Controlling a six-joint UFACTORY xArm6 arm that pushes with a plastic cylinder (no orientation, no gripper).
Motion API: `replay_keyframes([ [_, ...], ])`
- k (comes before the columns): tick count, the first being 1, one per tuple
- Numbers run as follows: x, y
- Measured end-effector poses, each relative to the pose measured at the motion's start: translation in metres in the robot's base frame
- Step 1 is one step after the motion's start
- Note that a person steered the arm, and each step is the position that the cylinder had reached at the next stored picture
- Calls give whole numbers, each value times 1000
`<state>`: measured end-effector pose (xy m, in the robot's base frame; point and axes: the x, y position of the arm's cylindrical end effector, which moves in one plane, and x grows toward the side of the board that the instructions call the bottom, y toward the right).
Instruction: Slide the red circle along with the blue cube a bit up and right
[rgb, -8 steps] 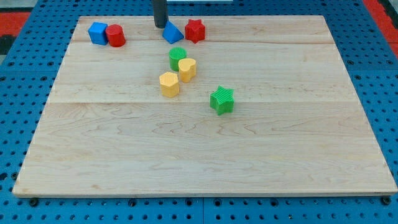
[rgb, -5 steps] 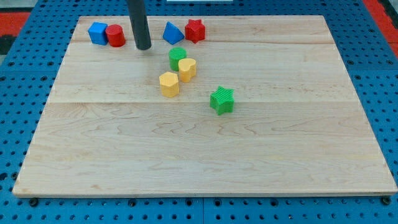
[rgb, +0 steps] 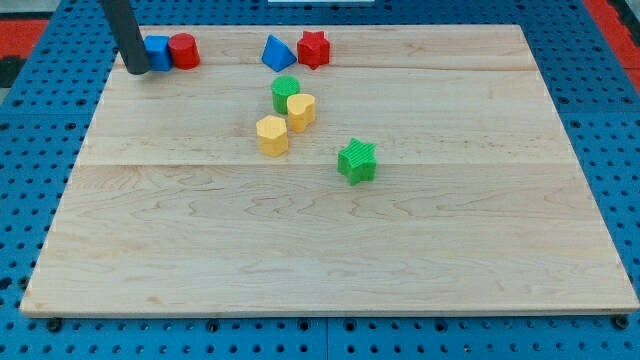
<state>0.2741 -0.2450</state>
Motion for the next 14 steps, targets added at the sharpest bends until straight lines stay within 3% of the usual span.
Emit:
replay_keyframes([
  [1, -16, 0],
  [2, 15, 3],
  [5, 13, 63],
  [7, 4, 26],
  [8, -18, 43],
  [10, 21, 77],
  [11, 34, -15],
  [12, 28, -59],
  [14, -79, -12],
])
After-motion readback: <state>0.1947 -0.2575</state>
